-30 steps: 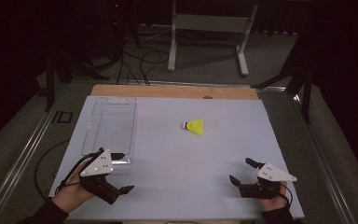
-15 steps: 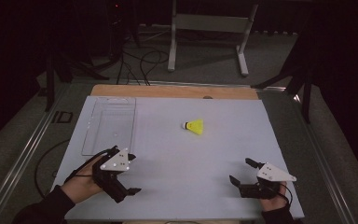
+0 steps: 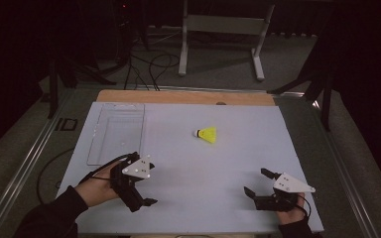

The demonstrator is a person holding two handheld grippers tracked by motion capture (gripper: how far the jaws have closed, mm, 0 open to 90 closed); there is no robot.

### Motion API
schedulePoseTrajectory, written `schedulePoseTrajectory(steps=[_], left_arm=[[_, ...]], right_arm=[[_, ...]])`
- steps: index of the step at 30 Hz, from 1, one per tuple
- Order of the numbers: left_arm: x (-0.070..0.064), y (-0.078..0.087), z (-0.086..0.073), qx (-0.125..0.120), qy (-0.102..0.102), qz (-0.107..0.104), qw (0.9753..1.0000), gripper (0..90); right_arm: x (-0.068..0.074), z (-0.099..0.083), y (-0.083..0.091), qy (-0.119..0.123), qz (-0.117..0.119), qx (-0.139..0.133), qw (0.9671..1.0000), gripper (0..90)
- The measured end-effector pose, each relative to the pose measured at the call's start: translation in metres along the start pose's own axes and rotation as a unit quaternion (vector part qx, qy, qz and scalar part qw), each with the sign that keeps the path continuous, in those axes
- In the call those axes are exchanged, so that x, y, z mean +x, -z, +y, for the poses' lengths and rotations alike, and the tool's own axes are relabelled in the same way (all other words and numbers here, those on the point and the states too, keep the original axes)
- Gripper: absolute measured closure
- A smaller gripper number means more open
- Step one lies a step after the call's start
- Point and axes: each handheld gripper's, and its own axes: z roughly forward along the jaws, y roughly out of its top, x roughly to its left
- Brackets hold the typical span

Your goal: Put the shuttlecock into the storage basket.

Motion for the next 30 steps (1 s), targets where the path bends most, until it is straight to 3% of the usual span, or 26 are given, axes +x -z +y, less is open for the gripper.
schedulePoseTrajectory(steps=[2,16,23,25,30], left_arm=[[0.002,-0.001,0.003,0.005,-0.001,-0.015,0.9999,0.2],[0.015,-0.01,0.027,0.015,-0.036,-0.032,0.9987,0.2],[0.02,-0.021,0.035,0.006,-0.049,-0.046,0.9978,0.2],[0.022,-0.023,0.037,0.003,-0.059,-0.041,0.9974,0.2],[0.028,-0.026,0.046,0.006,-0.063,-0.036,0.9973,0.2]], right_arm=[[0.0,0.0,0.0,0.0,0.001,0.0,1.0,9.8],[0.0,0.0,0.0,0.001,0.001,0.0,1.0,9.8],[0.0,0.0,0.0,0.0,0.003,-0.001,1.0,9.8],[0.0,0.0,0.0,-0.001,0.003,-0.001,1.0,9.8],[0.0,0.0,0.0,-0.002,0.004,-0.001,1.0,9.8]])
